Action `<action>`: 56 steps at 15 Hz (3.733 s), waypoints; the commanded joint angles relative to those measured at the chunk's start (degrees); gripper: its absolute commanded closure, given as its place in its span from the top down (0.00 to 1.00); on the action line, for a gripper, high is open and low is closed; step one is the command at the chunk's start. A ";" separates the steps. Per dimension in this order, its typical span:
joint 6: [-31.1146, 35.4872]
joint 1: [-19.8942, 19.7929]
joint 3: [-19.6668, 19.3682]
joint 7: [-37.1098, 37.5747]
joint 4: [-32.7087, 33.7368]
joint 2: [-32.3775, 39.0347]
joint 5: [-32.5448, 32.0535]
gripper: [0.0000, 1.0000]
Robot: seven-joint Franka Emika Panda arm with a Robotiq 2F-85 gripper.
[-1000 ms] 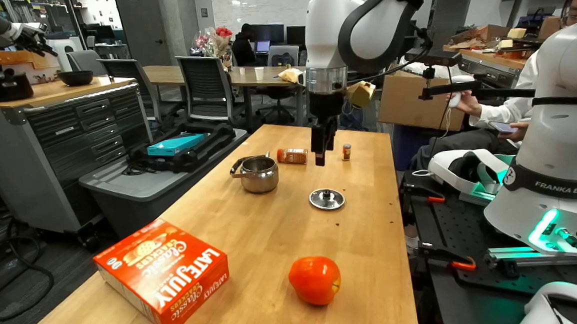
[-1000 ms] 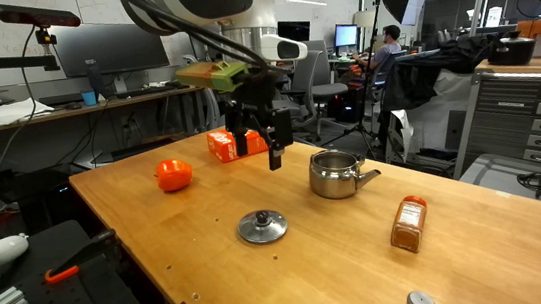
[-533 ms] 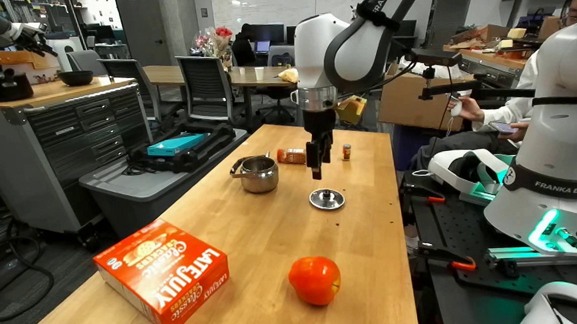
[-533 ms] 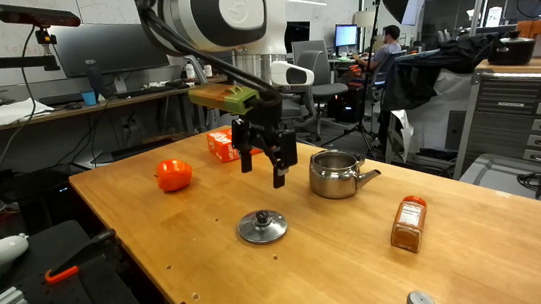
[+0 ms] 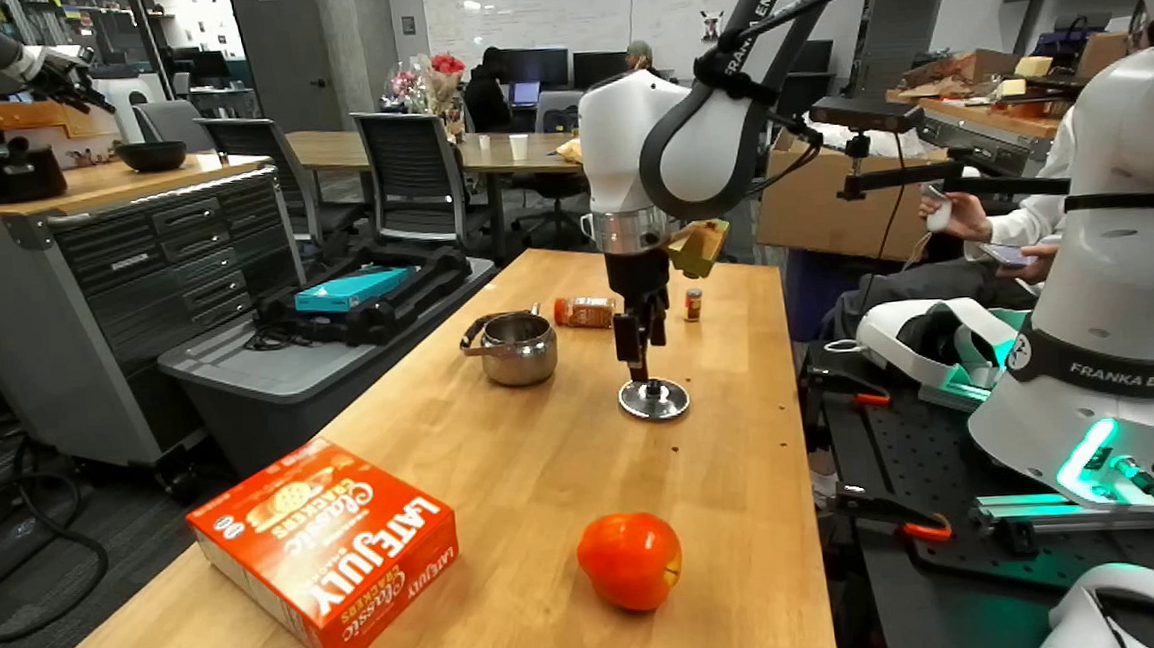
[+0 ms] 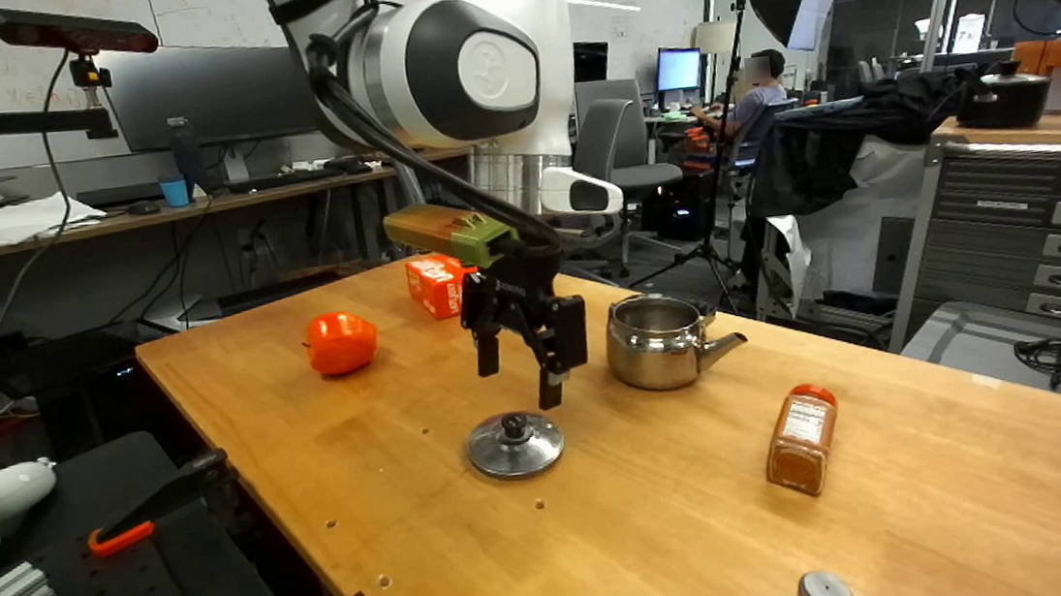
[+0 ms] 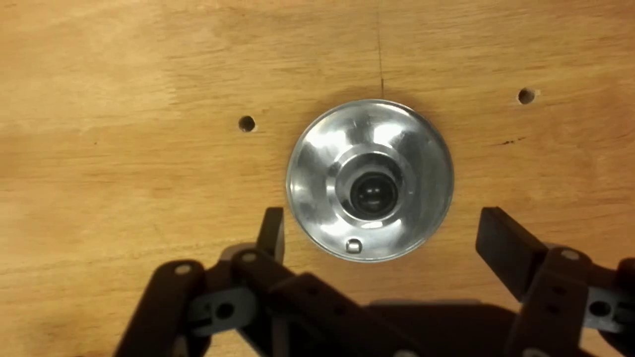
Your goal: Take the lid and put it on the teapot
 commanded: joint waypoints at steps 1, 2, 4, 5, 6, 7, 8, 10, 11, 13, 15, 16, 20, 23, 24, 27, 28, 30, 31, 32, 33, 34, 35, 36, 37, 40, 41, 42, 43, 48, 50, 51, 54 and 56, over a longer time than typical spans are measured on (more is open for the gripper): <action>2.51 2.42 -2.30 3.80 -0.52 0.98 -4.10 1.00; 2.79 2.74 -2.60 4.43 -0.64 1.23 -5.01 1.00; 3.02 3.42 -3.13 5.69 -0.67 1.74 -6.47 1.00; 3.04 3.73 -3.38 6.37 -0.49 2.12 -7.22 1.00; 2.90 3.90 -3.44 6.56 -0.29 2.44 -7.51 1.00; 2.77 4.20 -3.60 6.98 -0.09 2.75 -7.82 1.00; 2.84 4.47 -3.77 7.23 0.03 2.94 -8.17 1.00; 2.50 4.59 -3.79 7.13 0.44 3.43 -8.32 1.00; 2.30 4.58 -3.77 6.92 0.63 3.65 -8.19 1.00; 2.02 4.45 -3.71 6.63 0.97 4.04 -7.76 1.00; 1.76 4.36 -3.71 6.44 1.31 4.36 -7.49 0.99; 1.42 4.27 -3.66 6.25 1.60 4.58 -7.22 0.97; 0.50 3.99 -3.45 5.47 2.53 5.42 -6.51 0.72; 0.00 4.08 -3.46 5.43 3.11 6.02 -6.50 0.50; -0.13 4.16 -3.50 5.56 3.25 6.18 -6.57 0.42; -0.60 4.21 -3.51 5.63 3.68 6.36 -6.58 0.19; -0.82 4.20 -3.51 5.65 3.79 6.39 -6.58 0.10; -1.00 4.24 -3.53 5.77 3.81 6.30 -6.67 0.12; -0.94 4.28 -3.57 5.87 3.78 6.27 -6.75 0.12; -0.92 4.30 -3.60 5.93 3.74 6.22 -6.79 0.11; -0.95 4.27 -3.57 5.86 3.71 6.16 -6.74 0.11; -0.93 4.32 -3.59 5.92 3.52 5.88 -6.82 0.10; -0.76 4.30 -3.57 5.89 3.30 5.57 -6.80 0.09; -0.53 4.24 -3.52 5.81 2.95 5.00 -6.70 0.08; -0.48 4.04 -3.33 5.45 2.71 4.50 -6.33 0.07; -0.59 3.49 -2.77 4.47 2.23 2.76 -5.11 0.07; -0.71 3.41 -2.68 4.28 2.18 2.34 -4.81 0.07; -0.88 3.30 -2.48 3.96 1.96 1.47 -4.42 0.07; -0.90 3.40 -2.50 4.13 1.82 0.77 -4.41 0.07; -3.30 3.41 -1.86 3.55 2.13 -2.93 -3.96 0.07; -5.77 3.45 -1.62 3.65 2.63 -4.58 -3.78 0.07; -7.19 3.59 -1.65 4.26 3.02 -5.42 -4.17 0.07; -10.85 3.52 -1.36 5.02 4.40 -7.56 -4.71 0.07; -12.87 3.38 -1.11 5.09 5.59 -8.84 -4.60 0.07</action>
